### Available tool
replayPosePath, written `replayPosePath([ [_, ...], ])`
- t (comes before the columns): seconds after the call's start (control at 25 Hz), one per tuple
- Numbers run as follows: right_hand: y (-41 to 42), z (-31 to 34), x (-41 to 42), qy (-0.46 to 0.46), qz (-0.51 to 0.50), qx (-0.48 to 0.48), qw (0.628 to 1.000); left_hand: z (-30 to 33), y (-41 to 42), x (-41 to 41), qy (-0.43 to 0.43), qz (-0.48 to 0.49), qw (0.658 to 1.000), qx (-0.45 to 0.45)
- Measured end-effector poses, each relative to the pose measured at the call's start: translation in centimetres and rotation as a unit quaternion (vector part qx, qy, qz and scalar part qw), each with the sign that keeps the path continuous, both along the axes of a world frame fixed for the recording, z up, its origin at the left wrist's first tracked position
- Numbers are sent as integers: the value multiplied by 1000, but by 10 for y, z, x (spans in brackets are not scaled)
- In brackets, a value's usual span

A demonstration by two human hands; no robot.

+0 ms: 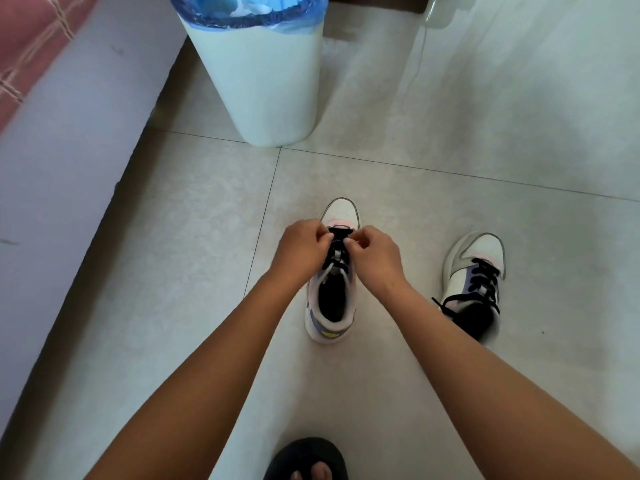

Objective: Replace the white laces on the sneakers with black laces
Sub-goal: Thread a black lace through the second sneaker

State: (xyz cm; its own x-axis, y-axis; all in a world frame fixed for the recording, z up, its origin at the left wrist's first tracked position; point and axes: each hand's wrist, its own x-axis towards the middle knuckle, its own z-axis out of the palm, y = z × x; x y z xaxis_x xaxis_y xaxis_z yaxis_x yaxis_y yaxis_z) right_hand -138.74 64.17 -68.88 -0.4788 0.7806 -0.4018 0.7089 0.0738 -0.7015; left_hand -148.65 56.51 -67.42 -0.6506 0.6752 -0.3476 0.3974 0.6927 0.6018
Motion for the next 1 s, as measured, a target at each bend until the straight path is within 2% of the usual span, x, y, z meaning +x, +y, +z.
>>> replayPosePath([
  [0.08, 3, -1, -12, -33, 23, 50, 998, -8, 19, 2, 58, -41, 997, -43],
  [0.2, -2, 1, -23, -126, 119, 131, 976, -8, 33, 2, 145, -117, 976, -115],
  [0.28, -6, 4, -28, -168, 151, 154, 962, -7, 33, 4, 180, -159, 963, -123],
  [0.56, 5, 3, -30, -191, 153, 90, 965, -18, 28, 11, 240, -213, 940, -113],
  [0.68, 6, -2, -21, -173, 194, 117, 958, -26, 21, 11, 236, -174, 955, -43],
  [0.8, 5, -14, -9, -121, 167, 144, 968, -38, 9, 9, 225, -128, 964, 62],
  [0.92, 6, -11, -2, -31, 58, 61, 996, -40, -1, 6, 110, -53, 986, 111],
  [1.0, 7, -6, 1, -48, 40, -1, 998, -36, -7, 1, 35, -2, 994, 100],
])
